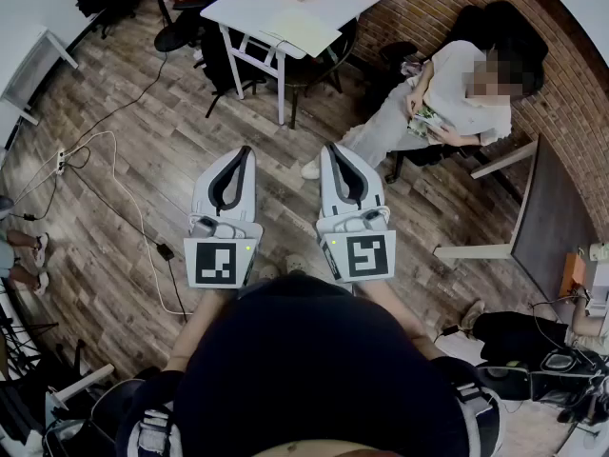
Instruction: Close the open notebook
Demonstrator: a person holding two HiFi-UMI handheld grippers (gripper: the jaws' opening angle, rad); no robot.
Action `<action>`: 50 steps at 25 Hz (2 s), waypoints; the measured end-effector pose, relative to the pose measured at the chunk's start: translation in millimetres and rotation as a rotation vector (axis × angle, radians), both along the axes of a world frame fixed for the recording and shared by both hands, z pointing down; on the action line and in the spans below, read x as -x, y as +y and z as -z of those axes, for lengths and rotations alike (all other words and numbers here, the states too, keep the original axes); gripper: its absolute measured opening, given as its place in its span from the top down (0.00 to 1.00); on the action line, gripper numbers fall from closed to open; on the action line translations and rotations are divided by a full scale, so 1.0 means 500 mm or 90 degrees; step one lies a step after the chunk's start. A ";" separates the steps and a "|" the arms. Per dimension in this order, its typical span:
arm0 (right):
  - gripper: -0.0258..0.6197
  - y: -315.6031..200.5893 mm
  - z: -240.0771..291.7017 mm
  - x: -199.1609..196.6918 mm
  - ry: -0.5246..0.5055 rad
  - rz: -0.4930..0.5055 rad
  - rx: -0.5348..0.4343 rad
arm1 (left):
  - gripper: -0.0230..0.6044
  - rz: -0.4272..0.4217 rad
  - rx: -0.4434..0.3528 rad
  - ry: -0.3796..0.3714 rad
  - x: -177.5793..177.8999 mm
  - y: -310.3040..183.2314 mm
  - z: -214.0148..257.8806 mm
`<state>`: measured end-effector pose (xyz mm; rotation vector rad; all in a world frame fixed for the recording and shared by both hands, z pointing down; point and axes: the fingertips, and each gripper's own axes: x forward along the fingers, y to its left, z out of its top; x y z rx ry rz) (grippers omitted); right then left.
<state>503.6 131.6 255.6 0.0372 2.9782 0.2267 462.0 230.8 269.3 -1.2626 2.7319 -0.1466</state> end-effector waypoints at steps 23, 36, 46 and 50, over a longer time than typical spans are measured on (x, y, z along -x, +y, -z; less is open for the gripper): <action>0.93 -0.045 -0.023 0.031 -0.001 0.055 0.017 | 0.97 0.043 -0.018 -0.009 0.023 -0.047 -0.011; 0.85 -0.080 -0.044 0.171 0.012 0.043 0.036 | 0.97 0.047 -0.019 -0.005 0.155 -0.062 -0.023; 0.85 -0.067 -0.039 0.367 0.010 0.018 0.036 | 0.97 0.027 -0.026 -0.007 0.355 -0.039 -0.015; 0.85 -0.068 -0.027 0.445 0.011 -0.001 0.031 | 0.97 0.010 -0.027 -0.005 0.440 -0.035 -0.007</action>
